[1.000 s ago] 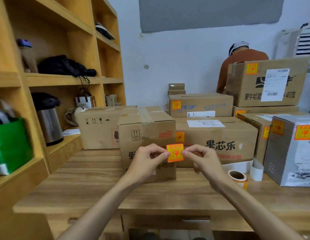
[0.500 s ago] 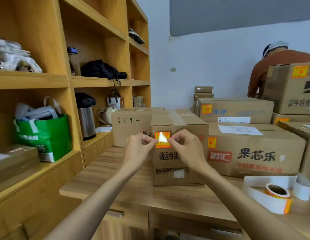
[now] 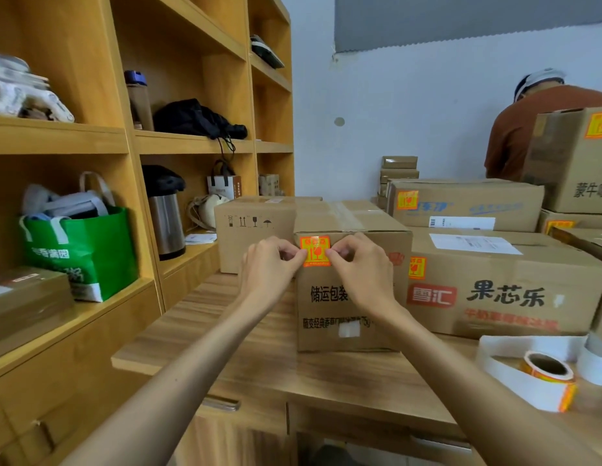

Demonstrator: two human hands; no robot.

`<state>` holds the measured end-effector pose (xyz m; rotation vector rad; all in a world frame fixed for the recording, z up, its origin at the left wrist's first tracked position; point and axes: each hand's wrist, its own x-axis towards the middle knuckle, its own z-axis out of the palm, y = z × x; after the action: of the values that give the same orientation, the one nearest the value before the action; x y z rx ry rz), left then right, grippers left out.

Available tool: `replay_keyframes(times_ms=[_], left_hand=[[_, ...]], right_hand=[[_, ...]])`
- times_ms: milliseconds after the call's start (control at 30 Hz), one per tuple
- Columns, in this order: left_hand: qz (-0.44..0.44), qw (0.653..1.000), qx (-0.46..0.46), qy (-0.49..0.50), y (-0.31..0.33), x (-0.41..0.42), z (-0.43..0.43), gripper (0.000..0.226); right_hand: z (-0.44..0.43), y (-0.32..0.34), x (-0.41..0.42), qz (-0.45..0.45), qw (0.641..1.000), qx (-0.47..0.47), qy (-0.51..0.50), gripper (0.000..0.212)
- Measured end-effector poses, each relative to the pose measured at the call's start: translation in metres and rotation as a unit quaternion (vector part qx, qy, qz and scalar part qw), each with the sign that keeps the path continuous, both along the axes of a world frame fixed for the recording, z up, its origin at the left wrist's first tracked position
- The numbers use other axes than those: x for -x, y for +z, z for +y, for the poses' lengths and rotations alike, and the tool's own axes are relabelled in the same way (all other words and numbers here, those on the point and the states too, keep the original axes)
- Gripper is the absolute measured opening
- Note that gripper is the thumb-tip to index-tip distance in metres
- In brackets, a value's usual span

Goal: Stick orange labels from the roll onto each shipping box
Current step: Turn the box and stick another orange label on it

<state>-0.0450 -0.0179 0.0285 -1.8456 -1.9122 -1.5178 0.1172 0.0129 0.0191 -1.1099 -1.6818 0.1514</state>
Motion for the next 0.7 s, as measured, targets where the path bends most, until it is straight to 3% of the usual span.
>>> replay_keyframes(times_ms=[300,433,600,700], left_hand=[[0.044,0.998,-0.017,0.028,-0.005,0.000,0.004,0.020],[0.055,0.998,-0.017,0.030,-0.007,0.006,0.009,0.026],[0.037,0.998,-0.049,-0.035,-0.004,0.017,0.009,0.024],[0.026,0.994,-0.052,-0.092,0.000,0.023,0.012,0.040]], right_hand=[[0.000,-0.002,0.001,-0.028,0.999,-0.018,-0.036,0.016],[0.002,0.002,0.001,-0.098,0.992,-0.049,-0.066,0.019],[0.005,0.010,-0.008,-0.170,0.970,-0.137,-0.111,0.026],[0.018,0.019,-0.017,-0.174,0.954,-0.216,-0.115,0.030]])
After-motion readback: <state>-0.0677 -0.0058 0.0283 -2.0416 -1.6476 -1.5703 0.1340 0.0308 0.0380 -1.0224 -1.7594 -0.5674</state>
